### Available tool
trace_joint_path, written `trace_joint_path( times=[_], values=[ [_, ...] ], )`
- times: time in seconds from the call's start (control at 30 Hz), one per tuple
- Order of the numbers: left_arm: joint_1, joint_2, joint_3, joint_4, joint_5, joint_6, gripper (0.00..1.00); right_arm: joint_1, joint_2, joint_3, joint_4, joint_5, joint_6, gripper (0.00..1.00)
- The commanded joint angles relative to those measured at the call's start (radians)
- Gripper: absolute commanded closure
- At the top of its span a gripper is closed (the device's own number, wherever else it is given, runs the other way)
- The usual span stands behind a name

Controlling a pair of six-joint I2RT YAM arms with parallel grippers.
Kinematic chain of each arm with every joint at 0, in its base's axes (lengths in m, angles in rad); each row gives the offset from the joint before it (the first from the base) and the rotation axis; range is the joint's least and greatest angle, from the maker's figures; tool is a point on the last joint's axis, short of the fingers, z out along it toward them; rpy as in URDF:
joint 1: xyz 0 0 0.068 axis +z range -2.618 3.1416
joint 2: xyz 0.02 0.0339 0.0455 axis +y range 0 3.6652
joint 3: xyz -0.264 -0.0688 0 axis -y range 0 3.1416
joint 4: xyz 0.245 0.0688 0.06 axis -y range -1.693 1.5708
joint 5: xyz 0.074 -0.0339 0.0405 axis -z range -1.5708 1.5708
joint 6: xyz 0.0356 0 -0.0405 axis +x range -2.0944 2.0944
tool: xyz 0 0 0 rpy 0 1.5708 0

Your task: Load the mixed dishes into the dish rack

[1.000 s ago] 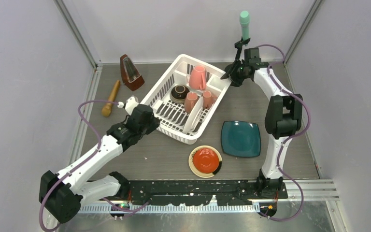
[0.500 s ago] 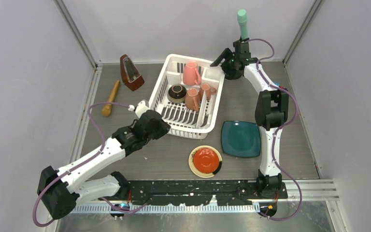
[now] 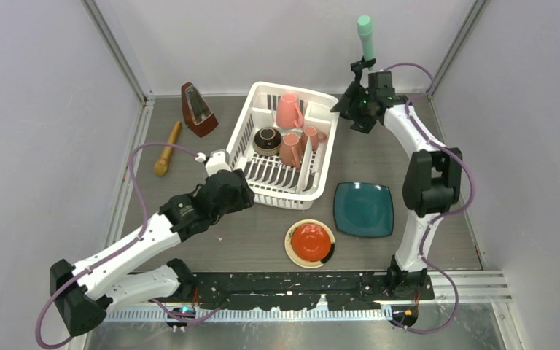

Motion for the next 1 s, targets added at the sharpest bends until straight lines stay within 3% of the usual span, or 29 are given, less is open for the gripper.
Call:
trace_joint_path(
  times=[0.0,0.17,0.3,0.43,0.6,0.97],
  values=[
    [0.001,-0.048,0.063,0.01,0.009,0.214,0.44,-0.02,-0.235,-0.143,0.041,0.052,-0.073,0.02],
    [0.001,-0.086,0.086,0.043,0.163,0.411,0.31,-0.104,-0.431,-0.434,0.09,0.019,-0.083,0.04],
    [0.001,-0.118,0.086,0.119,0.352,0.552,0.31,-0.179,-0.609,-0.621,0.008,0.031,-0.123,0.07],
    [-0.001,-0.086,0.101,0.16,0.42,0.576,0.31,-0.248,-0.798,-0.78,-0.089,0.08,-0.117,0.09],
    [-0.007,-0.056,0.111,0.166,0.505,0.597,0.31,-0.346,-0.909,-0.914,-0.191,0.148,-0.062,0.12],
    [-0.007,-0.036,0.108,0.16,0.608,0.588,0.29,-0.347,-1.059,-1.109,-0.234,0.224,0.08,0.07]
  ],
)
